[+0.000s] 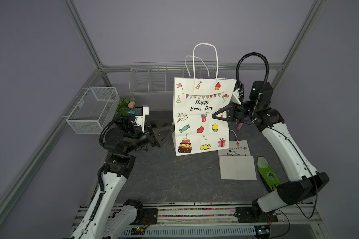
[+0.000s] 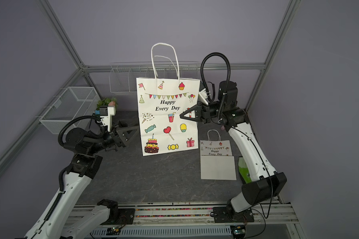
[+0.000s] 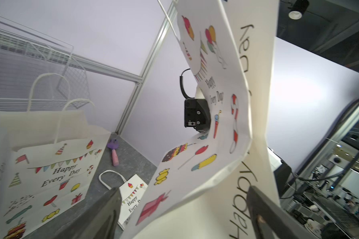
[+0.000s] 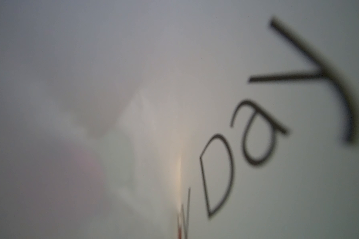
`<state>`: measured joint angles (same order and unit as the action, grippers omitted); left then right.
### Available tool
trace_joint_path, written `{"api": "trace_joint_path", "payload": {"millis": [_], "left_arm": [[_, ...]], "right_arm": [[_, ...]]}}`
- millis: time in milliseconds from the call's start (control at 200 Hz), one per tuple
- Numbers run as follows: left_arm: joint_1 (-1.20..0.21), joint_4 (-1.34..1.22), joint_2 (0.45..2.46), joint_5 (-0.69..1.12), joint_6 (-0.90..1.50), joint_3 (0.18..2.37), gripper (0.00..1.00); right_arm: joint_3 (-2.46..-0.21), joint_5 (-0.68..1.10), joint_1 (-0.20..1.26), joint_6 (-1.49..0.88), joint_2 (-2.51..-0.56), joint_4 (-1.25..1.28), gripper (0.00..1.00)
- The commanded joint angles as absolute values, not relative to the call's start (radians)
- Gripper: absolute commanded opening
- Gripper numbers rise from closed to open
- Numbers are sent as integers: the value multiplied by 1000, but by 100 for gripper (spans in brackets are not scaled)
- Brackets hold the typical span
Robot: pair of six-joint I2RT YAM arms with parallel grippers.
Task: Put away the paper bag
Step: Press the paper bag.
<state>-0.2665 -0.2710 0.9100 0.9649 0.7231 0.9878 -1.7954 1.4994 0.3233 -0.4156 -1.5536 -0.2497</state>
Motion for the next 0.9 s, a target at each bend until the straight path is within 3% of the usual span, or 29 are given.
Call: {"api": "trace_joint_path", "payload": {"millis": [0,260,490,620,790,895], "left_arm": [[-265,-326,876,1053,718,973,92],[-281,-242,876,1045,667,987,88],[-281,-164,851,1013,622,1005,85],[-283,-179,853,1014,636,1006,73],[-286,-212,853,1015,661,1000,39],[-292,-224,851,1019,669,999,35]], "right_arm": [[-1853,1613,344,-451,-1566,-243,7],[-1886,1605,457,-463,-1572,-277,10],[-1838,1610,468,-423,-1502,-336,13],[-1827,1597,474,-426,-1486,-347,16],[-1822,1572,496,-425,-1490,-354,23],[-1825,1552,513,-426,-1500,-354,27]]}}
